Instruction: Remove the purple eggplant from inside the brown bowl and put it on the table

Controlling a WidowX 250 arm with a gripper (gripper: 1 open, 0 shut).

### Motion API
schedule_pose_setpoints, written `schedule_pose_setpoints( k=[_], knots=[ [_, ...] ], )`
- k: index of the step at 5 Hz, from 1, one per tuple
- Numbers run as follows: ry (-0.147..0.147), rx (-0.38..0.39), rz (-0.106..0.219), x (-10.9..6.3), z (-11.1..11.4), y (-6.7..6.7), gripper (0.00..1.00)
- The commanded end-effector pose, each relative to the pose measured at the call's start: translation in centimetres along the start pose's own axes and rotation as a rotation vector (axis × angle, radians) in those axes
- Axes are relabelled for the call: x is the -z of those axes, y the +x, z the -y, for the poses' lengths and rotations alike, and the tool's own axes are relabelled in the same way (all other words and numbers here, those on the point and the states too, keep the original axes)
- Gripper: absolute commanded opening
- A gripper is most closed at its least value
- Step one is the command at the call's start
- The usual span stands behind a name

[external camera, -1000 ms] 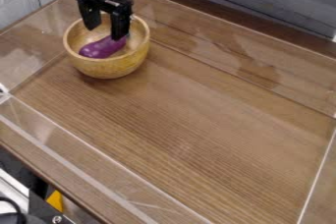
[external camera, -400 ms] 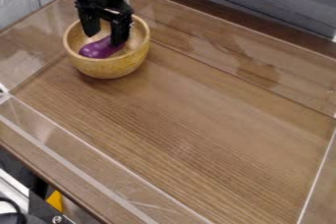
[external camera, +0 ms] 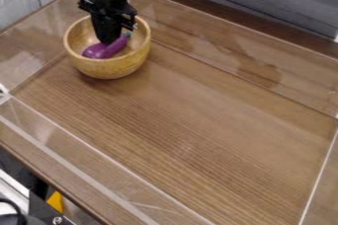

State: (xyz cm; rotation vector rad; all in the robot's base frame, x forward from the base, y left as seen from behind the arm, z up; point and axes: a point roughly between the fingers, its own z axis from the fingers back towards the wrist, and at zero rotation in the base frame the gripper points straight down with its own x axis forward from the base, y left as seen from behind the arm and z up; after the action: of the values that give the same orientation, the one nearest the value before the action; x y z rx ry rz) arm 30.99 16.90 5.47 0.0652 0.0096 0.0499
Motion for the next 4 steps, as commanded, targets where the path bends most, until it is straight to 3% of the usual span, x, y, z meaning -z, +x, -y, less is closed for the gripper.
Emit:
schedule_pose_setpoints(
  k=[1,4],
  knots=[
    [0.011,-0.011,0.038,-1.9,-0.2,0.1,0.00],
    [-0.013,-0.032,0.060,-3.7,0.2,-0.1,0.00]
  ],
)
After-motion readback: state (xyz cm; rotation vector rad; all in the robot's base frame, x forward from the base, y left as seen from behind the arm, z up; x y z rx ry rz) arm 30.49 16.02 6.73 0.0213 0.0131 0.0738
